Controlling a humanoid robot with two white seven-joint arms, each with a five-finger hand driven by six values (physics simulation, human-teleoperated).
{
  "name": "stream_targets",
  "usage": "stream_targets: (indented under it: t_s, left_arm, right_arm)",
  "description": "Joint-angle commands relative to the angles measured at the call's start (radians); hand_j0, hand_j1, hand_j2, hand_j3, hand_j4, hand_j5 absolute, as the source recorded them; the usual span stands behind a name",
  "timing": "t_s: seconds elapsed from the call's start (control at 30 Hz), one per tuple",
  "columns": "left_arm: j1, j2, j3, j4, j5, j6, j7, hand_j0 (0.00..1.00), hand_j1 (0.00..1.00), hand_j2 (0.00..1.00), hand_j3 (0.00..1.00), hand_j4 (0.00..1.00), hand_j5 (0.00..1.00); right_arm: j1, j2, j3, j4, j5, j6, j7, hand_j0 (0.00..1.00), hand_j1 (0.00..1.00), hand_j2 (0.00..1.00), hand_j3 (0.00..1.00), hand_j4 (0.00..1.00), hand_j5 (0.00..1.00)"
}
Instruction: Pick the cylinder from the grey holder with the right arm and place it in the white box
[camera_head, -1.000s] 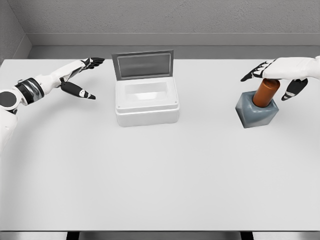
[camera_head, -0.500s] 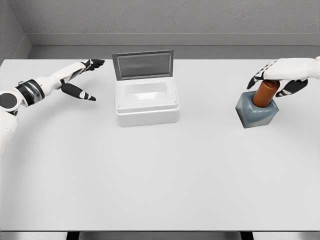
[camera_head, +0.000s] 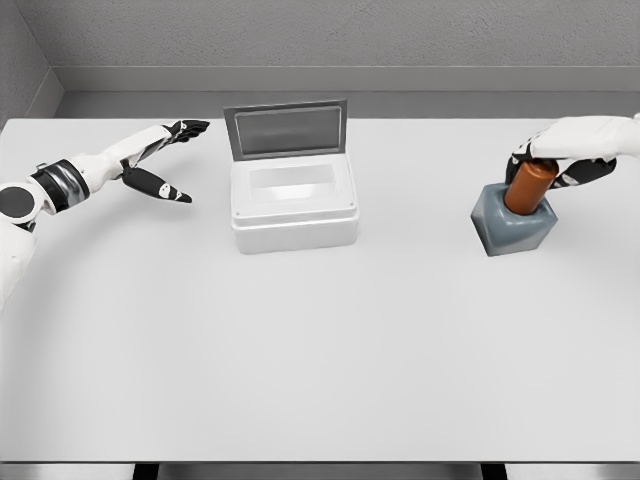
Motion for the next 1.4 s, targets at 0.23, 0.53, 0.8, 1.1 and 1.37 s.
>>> stream_targets:
  t_s: [0.23,0.53,0.8,1.1,1.37]
  left_arm:
    - [0.0,-0.001,0.0,-0.001,0.008,0.002,0.0,1.0,1.0,1.0,1.0,1.0,1.0]
    - [0.0,0.0,0.0,-0.001,0.008,0.002,0.0,1.0,1.0,1.0,1.0,1.0,1.0]
    - [0.0,0.0,0.0,-0.001,0.008,0.002,0.0,1.0,1.0,1.0,1.0,1.0,1.0]
    - [0.0,0.0,-0.002,-0.001,0.008,0.002,0.0,1.0,1.0,1.0,1.0,1.0,1.0]
    - [0.0,0.005,-0.002,-0.003,0.01,0.002,0.0,1.0,1.0,1.0,1.0,1.0,1.0]
  right_arm:
    - [0.002,0.0,0.002,0.003,0.002,-0.004,0.001,0.42,0.42,0.42,0.42,0.42,0.42]
    - [0.0,-0.003,-0.005,-0.008,0.001,-0.004,-0.002,0.39,0.39,0.39,0.39,0.39,0.39]
    - [-0.014,-0.004,-0.002,-0.008,-0.004,-0.004,-0.003,0.39,0.39,0.39,0.39,0.39,0.39]
    - [-0.012,0.0,0.002,-0.008,-0.011,-0.004,-0.011,0.39,0.39,0.39,0.39,0.39,0.39]
    - [-0.014,-0.009,-0.002,-0.025,-0.036,-0.004,-0.011,0.39,0.39,0.39,0.39,0.39,0.39]
